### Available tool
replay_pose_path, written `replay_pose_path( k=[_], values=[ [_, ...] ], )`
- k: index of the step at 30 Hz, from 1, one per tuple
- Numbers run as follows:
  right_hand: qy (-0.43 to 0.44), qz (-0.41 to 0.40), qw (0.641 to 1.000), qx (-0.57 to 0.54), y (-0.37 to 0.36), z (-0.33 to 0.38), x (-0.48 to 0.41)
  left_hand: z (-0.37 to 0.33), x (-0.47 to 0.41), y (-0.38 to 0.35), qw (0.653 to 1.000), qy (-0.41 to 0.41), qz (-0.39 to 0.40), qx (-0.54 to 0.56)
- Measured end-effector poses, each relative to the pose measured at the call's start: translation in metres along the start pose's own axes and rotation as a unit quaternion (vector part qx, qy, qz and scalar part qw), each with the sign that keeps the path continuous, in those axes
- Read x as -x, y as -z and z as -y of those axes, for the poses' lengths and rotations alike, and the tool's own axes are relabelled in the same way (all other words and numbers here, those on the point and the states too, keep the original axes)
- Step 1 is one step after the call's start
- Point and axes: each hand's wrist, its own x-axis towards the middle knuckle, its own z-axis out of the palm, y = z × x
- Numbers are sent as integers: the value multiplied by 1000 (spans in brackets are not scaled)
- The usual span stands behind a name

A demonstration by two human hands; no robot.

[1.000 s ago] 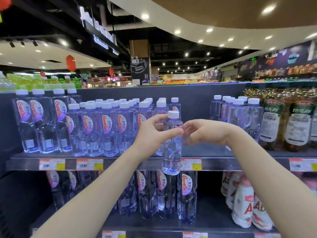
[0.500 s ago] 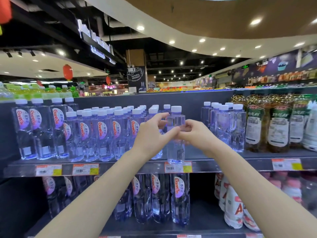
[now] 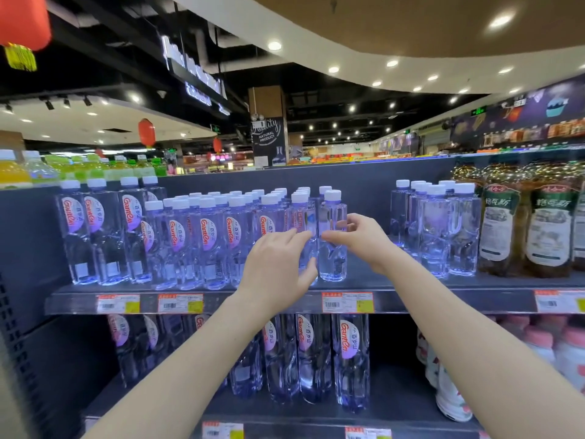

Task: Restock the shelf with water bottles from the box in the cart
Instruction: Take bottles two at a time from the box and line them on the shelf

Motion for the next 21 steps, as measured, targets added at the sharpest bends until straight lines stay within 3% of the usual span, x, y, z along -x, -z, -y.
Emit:
replay_pose_path(
  k=[21],
  values=[
    [-39,-61,993,96,-6,-15,-51,10,11,-17,999,24,15,-24]
  ],
)
